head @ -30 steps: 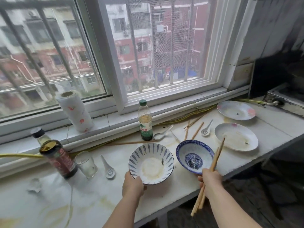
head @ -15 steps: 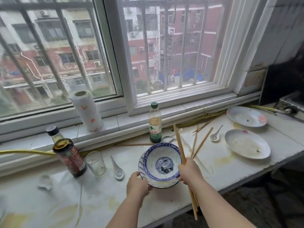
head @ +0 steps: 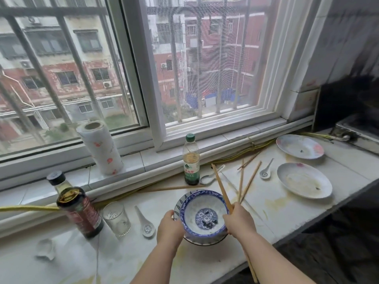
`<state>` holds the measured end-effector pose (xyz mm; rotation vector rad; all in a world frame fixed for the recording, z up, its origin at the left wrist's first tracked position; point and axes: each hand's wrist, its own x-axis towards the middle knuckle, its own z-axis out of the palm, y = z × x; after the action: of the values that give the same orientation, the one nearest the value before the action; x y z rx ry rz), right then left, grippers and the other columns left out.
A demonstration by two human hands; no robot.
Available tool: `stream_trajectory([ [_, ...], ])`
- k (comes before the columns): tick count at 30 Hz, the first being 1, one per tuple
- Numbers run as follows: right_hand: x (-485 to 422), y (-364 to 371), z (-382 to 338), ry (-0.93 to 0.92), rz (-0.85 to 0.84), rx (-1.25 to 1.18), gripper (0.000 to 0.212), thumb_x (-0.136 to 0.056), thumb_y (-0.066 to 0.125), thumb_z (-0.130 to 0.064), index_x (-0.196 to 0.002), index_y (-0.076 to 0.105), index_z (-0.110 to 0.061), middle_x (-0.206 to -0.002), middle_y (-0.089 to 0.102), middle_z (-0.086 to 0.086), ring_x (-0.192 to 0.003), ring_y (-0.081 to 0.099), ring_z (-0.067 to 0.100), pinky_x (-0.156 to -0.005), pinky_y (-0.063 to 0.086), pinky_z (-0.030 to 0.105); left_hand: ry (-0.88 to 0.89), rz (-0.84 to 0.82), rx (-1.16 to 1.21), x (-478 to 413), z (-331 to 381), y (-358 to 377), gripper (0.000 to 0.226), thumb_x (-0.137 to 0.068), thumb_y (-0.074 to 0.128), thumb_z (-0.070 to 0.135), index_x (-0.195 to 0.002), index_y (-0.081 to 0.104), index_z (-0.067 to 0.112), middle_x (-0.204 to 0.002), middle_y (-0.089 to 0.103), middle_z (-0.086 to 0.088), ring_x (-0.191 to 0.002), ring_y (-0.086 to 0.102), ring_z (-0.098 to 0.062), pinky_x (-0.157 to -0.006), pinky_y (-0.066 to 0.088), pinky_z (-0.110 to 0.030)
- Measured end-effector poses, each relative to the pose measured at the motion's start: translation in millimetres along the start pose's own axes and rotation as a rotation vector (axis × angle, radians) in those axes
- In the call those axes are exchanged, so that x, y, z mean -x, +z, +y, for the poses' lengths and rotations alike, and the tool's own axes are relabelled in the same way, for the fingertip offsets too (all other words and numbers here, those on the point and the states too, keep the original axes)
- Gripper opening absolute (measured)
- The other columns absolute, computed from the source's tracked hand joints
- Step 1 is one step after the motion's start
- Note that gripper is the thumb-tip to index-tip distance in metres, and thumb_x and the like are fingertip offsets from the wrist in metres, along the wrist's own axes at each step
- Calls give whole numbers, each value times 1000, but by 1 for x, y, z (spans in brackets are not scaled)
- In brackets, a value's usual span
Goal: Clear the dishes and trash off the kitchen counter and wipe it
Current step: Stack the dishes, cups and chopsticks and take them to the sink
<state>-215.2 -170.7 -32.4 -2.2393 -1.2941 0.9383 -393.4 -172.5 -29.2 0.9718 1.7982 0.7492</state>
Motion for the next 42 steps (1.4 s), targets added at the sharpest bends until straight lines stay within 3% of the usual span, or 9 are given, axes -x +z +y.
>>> stream_trajectory([
  [3,0,3,3,-29,33,22,25,-86,50,-21,-111,46,-23,-95,63,2,-81,64,25,-72,56,38,28,-31,-32,-7,-1,0,36,-87,48,18,-123,55,16,-100,67,-6,-86,64,-30,-67,44,-29],
  [7,-2,3,7,-84,37,95,29,-90,49,-28,-119,51,-27,-105,65,0,-92,61,25,-71,48,31,30,-17,-70,-17,0,2,50,-87,53,22,-137,46,18,-128,59,-8,-102,60,-26,-86,52,-33],
  [11,-5,-3,12,-82,20,59,23,-91,45,-33,-109,57,-27,-100,66,-1,-90,60,25,-78,52,35,60,76,-156,-23,8,11,46,-94,44,18,-140,43,19,-135,55,-9,-114,55,-30,-94,48,-36],
  [15,-12,-20,20,-71,25,-58,31,-94,45,-32,-121,56,-23,-113,66,2,-100,61,26,-80,48,32,115,194,-236,-19,28,28,44,-95,41,18,-139,45,21,-141,49,-5,-126,46,-29,-105,40,-42],
  [18,-23,-43,30,-70,39,-161,25,-95,45,-31,-111,59,-19,-91,66,0,-84,62,23,-74,50,34,252,223,-221,-14,45,49,42,-96,41,16,-138,47,16,-143,46,-6,-133,37,-27,-109,34,-41],
  [20,-33,-63,39,-68,40,-229,19,-95,44,-30,-99,59,-19,-78,60,-2,-72,56,21,-67,48,32,294,193,-156,-10,56,72,41,-96,41,14,-136,48,16,-142,46,-7,-132,38,-27,-110,34,-43],
  [26,-66,-135,76,-41,35,-316,17,-94,43,-32,-98,56,-22,-79,61,1,-65,54,18,-59,45,29,309,104,-79,6,89,163,37,-96,43,18,-132,52,19,-133,55,-6,-120,52,-25,-100,44,-41],
  [35,-126,-228,146,15,92,-350,19,-95,44,-26,-103,60,-18,-76,59,-1,-70,57,20,-62,46,26,177,-76,-46,33,129,298,40,-98,43,24,-137,46,19,-140,50,-3,-123,51,-25,-103,42,-38],
  [42,-154,-250,165,66,116,-385,10,-95,46,-24,-95,56,-23,-74,62,1,-60,56,16,-57,46,28,111,-165,-142,24,144,332,46,-96,45,25,-141,42,18,-141,49,-7,-123,52,-25,-101,45,-37],
])
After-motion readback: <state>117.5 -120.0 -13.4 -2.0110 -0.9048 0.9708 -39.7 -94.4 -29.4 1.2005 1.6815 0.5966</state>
